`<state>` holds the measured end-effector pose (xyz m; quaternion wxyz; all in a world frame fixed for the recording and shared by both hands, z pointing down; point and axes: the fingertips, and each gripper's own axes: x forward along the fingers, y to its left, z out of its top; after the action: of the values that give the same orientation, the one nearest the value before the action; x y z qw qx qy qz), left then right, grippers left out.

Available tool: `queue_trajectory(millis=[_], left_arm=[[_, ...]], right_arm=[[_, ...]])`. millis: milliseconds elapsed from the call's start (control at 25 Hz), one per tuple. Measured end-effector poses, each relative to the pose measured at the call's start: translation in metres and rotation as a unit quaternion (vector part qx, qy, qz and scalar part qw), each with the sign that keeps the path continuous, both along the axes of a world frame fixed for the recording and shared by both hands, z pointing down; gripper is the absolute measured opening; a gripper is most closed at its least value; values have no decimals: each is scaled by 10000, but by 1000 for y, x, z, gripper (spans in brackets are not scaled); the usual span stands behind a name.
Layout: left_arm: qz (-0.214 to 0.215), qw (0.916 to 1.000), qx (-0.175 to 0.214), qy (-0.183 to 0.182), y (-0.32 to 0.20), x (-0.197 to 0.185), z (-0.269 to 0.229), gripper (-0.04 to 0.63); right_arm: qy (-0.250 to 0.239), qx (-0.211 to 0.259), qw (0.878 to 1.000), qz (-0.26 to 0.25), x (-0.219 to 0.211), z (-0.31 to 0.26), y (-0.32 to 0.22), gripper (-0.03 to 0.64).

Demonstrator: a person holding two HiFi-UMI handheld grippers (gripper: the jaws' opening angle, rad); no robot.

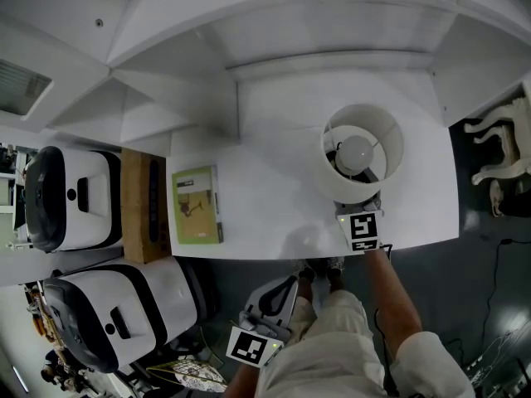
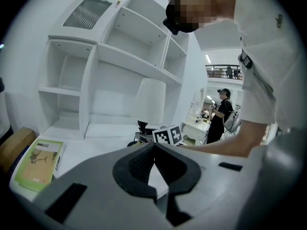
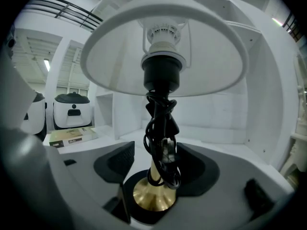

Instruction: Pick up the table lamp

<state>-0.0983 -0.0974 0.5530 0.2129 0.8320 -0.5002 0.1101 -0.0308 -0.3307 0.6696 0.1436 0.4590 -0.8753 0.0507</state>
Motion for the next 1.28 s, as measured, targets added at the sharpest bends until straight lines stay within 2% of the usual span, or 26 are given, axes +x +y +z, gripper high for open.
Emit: queue_trajectory(millis=[720,760,800,840,1280], left_arm=[[39,9999,-80,-54,2,-3,9,11],[41,9999,-81,-51,2,-3,9,11],[41,9999,-85,-50,2,-3,9,11],[40,9999,-93,-50,2,-3,9,11],[44,9999,-109,-22,2,-4,12,9]], right_arm=[[-193,186,9994,223,-13,8,-32,267],[-204,227,9992,276,-11,5,-34,248],[-198,258,9990,315,-10,3,-35,189],[-179,282,9989,335,-8,2,-35,178],[190,330,9990,227,-9,-1,-35,128]])
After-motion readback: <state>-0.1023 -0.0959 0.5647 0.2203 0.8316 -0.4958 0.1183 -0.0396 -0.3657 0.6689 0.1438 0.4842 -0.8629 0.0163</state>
